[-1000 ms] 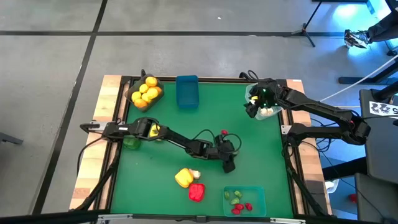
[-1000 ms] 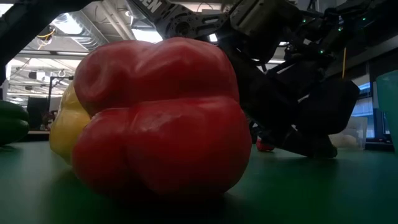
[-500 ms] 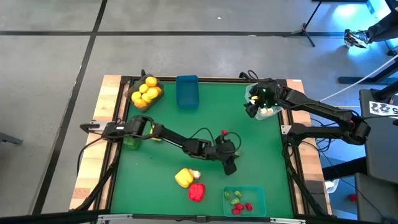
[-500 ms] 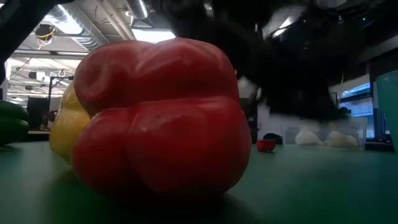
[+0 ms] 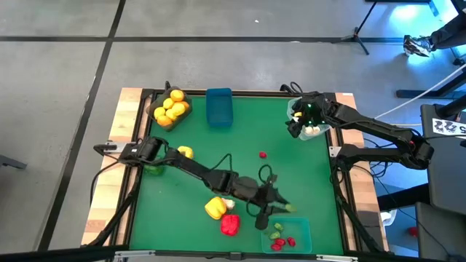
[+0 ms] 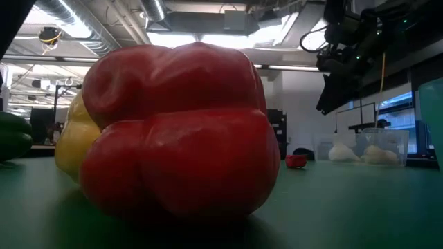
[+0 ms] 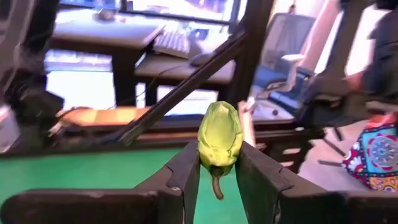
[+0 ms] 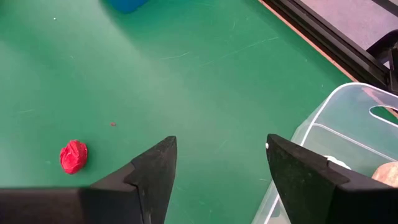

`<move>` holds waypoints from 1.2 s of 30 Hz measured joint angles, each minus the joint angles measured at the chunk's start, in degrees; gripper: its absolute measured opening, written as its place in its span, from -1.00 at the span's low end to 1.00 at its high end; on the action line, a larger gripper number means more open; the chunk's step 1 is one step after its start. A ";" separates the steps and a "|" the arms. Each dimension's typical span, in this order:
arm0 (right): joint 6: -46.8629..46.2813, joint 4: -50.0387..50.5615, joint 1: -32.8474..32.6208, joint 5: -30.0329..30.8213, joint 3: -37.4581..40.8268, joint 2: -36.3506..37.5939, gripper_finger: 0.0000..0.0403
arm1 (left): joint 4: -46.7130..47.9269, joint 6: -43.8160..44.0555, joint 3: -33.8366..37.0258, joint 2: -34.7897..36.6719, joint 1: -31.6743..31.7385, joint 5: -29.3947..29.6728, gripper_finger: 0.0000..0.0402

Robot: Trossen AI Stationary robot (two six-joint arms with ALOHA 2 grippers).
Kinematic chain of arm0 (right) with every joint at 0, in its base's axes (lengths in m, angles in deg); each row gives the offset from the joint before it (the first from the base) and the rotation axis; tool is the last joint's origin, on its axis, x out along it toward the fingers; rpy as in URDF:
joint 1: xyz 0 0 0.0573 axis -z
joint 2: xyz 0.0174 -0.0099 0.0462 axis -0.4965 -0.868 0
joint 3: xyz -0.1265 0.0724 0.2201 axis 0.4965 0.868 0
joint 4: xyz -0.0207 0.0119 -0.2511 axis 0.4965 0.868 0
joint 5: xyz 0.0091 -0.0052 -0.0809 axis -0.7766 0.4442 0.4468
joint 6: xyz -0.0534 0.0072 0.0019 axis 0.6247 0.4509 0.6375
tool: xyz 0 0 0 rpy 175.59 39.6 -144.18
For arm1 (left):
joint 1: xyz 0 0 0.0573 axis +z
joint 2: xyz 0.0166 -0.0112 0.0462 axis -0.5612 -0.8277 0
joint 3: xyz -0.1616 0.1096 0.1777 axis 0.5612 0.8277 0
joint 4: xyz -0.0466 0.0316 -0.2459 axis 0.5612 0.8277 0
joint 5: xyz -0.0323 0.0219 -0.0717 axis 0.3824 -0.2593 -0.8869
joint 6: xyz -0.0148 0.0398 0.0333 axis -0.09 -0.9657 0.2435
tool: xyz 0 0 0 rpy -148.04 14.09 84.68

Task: Sort produce into baskets
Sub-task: Put the green pepper into the light blue bin, then put the red pepper into the light blue bin

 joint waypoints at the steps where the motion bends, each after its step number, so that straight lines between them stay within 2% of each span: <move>1: 0.00 0.00 0.00 0.00 0.00 0.00 0.21 | -0.17 -0.10 0.00 0.01 -0.52 -0.02 -0.53; 6: 0.01 -0.02 0.00 0.01 0.00 0.00 0.21 | 1.39 2.98 0.00 -0.24 -2.17 0.14 -0.55; 12: 0.02 -0.02 0.00 0.00 0.00 0.00 0.21 | 8.00 5.26 0.00 -0.57 -3.84 0.25 -0.52; 16: 0.02 -0.02 0.01 0.00 0.00 0.00 0.21 | 8.30 3.71 0.00 -0.57 -5.02 0.31 -0.43; 23: 0.04 -0.04 -0.01 0.00 0.00 0.00 0.21 | 11.14 10.69 0.00 -0.57 -5.46 0.27 -0.14; 27: 0.04 -0.04 -0.01 0.00 0.00 0.00 0.21 | 11.13 10.91 0.00 -0.57 -4.98 2.60 0.03; 30: 0.04 -0.04 0.01 0.00 0.00 0.00 0.21 | 11.69 14.50 0.00 -0.12 -3.66 5.94 0.10; 34: 0.04 0.00 -0.01 0.00 0.00 0.00 0.21 | 18.47 19.06 0.00 2.48 -0.52 8.60 0.11; 36: 0.04 0.03 -0.01 0.00 0.00 0.00 0.21 | 22.73 18.26 0.00 4.27 1.63 8.80 0.11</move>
